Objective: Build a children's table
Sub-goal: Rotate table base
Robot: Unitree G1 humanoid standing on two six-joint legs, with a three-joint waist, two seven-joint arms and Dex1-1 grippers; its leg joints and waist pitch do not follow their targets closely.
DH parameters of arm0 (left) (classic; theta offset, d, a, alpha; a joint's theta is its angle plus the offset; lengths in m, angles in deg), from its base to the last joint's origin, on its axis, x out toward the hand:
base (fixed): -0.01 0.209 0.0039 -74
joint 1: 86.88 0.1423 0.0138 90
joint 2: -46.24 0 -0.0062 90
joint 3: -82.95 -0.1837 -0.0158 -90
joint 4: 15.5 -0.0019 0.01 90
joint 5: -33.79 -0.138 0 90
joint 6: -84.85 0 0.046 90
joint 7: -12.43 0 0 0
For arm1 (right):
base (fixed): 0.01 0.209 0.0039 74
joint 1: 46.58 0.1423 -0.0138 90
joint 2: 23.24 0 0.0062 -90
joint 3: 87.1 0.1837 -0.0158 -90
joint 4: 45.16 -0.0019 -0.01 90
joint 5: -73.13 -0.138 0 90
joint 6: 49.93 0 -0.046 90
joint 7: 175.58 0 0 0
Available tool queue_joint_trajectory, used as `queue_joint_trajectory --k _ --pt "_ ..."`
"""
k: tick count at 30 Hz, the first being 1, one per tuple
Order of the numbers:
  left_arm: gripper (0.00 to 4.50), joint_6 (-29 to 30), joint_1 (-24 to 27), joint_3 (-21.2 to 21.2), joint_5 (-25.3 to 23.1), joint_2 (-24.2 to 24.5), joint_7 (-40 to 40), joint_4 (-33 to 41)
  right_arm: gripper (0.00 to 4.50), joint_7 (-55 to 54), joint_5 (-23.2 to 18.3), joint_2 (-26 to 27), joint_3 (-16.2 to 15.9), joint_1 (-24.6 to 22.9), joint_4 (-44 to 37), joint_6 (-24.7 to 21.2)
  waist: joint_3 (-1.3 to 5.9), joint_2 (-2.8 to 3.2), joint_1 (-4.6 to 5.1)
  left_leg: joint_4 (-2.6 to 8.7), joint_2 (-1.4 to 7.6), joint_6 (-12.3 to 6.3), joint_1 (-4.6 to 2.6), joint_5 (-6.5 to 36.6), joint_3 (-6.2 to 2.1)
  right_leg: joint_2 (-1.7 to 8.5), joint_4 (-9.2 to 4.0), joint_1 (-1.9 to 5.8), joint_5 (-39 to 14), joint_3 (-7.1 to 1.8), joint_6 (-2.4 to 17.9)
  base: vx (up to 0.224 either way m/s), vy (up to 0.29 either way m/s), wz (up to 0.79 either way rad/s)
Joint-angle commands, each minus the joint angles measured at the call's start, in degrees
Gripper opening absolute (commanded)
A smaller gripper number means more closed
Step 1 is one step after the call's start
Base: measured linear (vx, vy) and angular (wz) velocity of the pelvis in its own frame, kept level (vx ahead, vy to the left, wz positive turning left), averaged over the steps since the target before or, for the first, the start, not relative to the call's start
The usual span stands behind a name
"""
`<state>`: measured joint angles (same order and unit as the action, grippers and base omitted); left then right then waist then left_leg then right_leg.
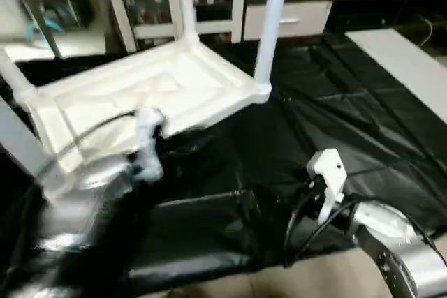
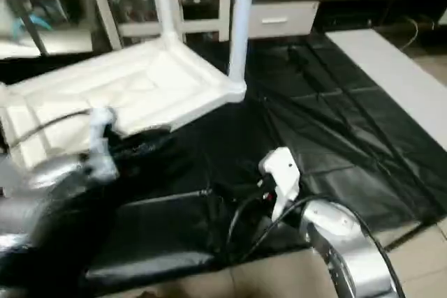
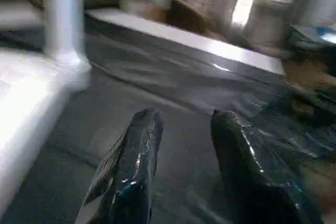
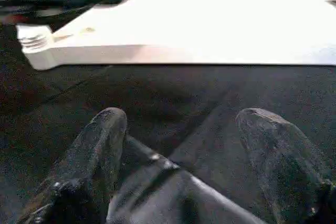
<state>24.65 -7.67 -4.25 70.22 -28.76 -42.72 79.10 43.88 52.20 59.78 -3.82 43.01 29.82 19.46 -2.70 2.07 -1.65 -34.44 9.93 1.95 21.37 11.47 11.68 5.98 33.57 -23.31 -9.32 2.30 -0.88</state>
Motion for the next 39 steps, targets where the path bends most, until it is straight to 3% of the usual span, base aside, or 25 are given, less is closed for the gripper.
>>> queue_joint_trajectory --k 1,5,7,9,12,13,15,18,19,20,25,27,29,33,39 --pt "2.23 6.76 3.39 6.50 6.49 4.80 -5.39 3.73 3.64 0.36 -0.71 0.01 1.33 -0.01 -0.79 0.67 2.30 0.28 0.33 6.13 2.47 3.03 -0.63 26.32 -2.39 1.64 -4.30 1.48 -28.33 -1.30 7.07 0.000 0.000 0.00" --pt "2.57 7.39 8.06 12.05 7.42 9.05 -7.97 3.37 3.64 0.60 -0.60 -0.15 1.33 0.17 -0.26 1.00 2.06 0.58 0.34 6.03 2.48 3.66 -1.91 29.52 -2.46 1.22 -5.16 0.27 -30.88 -1.72 5.98 0.000 0.000 0.00" --pt "2.68 5.99 9.59 14.16 6.33 10.18 -8.21 1.54 3.64 0.68 -0.68 -0.24 1.44 0.34 -0.03 1.04 1.91 0.31 -0.05 5.98 2.52 3.97 -2.52 30.89 -2.31 1.14 -5.62 -0.17 -31.98 -1.89 5.50 0.000 0.000 0.00" --pt "2.87 5.14 11.23 16.06 6.05 11.21 -9.21 -0.20 3.64 0.78 -0.66 -0.26 1.46 0.53 0.21 1.10 1.80 0.44 -0.05 6.13 2.44 4.05 -2.37 31.50 -2.54 1.24 -5.71 0.05 -33.38 -1.79 4.75 0.000 0.000 0.00" --pt "3.06 4.76 17.65 22.21 7.46 14.55 -12.18 -4.62 3.64 1.21 -0.39 -0.28 1.38 0.88 0.85 1.51 1.99 0.23 0.54 6.59 2.34 3.63 -1.19 30.12 -3.07 1.47 -5.28 0.91 -33.48 -1.65 3.43 0.000 0.000 0.00" --pt "3.12 4.73 18.39 22.80 7.54 14.85 -12.70 -5.11 3.64 1.27 -0.36 -0.26 1.40 0.90 0.87 1.50 1.99 0.51 0.78 6.80 2.47 3.77 -1.17 30.75 -3.27 1.44 -5.25 0.87 -33.21 -1.61 3.51 0.000 0.000 0.00" --pt "3.19 4.04 20.33 24.55 6.95 15.39 -13.68 -6.69 3.64 1.47 -0.41 -0.35 1.53 0.93 0.96 1.51 1.88 0.49 0.79 6.73 2.54 4.01 -2.06 33.04 -3.10 1.17 -5.65 0.02 -32.48 -1.76 4.22 0.000 0.000 0.00" --pt "3.52 3.47 21.90 29.56 6.97 15.55 -13.33 -9.74 3.64 1.75 -0.49 -0.51 1.67 1.17 1.35 1.63 1.88 0.27 0.93 6.65 2.44 3.86 -2.02 33.49 -3.06 1.25 -5.61 0.10 -31.80 -1.84 4.92 0.000 0.000 0.00" --pt "3.58 3.38 22.01 31.01 7.23 15.69 -13.12 -11.15 3.64 1.79 -0.46 -0.52 1.63 1.25 1.44 1.66 1.93 -0.11 0.92 6.60 2.52 3.77 -2.22 33.68 -3.01 1.24 -5.72 -0.05 -31.89 -1.89 4.89 0.000 0.000 0.00" --pt "3.68 3.07 22.26 31.95 7.22 16.01 -13.14 -12.54 3.64 1.84 -0.44 -0.54 1.57 1.30 1.50 1.71 1.87 0.15 0.76 6.62 2.56 3.87 -2.44 34.06 -3.00 1.25 -5.72 -0.23 -32.04 -1.96 4.97 0.000 0.000 0.00" --pt "4.11 0.84 24.20 34.80 7.10 17.79 -14.18 -18.42 3.64 2.42 -0.16 -0.58 1.22 1.64 2.15 2.28 1.45 -0.14 0.92 6.84 2.51 3.78 -2.28 36.15 -3.33 1.34 -6.02 -0.13 -35.27 -1.78 3.82 0.000 0.000 0.00" --pt "4.25 0.70 24.35 35.48 7.18 17.80 -14.20 -19.01 3.64 2.51 -0.13 -0.57 1.18 1.70 2.23 2.39 1.48 -0.05 0.95 6.93 2.57 4.17 -2.45 37.26 -3.50 1.31 -6.05 -0.11 -35.40 -1.68 3.70 0.000 0.000 0.00" --pt "4.43 -0.80 24.26 37.60 6.20 17.93 -14.73 -22.21 3.64 2.78 0.00 -0.56 1.12 1.81 2.45 2.61 1.55 -0.39 0.98 6.85 2.56 4.13 -2.65 37.14 -3.40 1.36 -6.04 -0.19 -34.13 -1.83 4.26 0.000 0.000 0.00" --pt "4.43 -1.92 24.54 39.03 5.96 18.29 -14.65 -24.55 3.64 3.19 0.18 -0.65 1.10 1.84 2.66 2.84 1.54 -0.57 1.07 6.89 2.64 4.03 -2.57 37.04 -3.50 1.47 -6.01 -0.06 -33.93 -1.85 4.54 0.000 0.000 0.00" --pt "4.43 -10.83 20.79 41.32 3.78 17.70 -10.91 -30.97 3.64 3.63 0.45 -0.77 1.00 2.21 3.31 3.32 1.39 -0.64 0.93 6.95 2.72 4.07 -2.80 37.45 -3.52 1.37 -5.96 -0.14 -32.97 -1.84 5.13 0.000 0.000 0.00"
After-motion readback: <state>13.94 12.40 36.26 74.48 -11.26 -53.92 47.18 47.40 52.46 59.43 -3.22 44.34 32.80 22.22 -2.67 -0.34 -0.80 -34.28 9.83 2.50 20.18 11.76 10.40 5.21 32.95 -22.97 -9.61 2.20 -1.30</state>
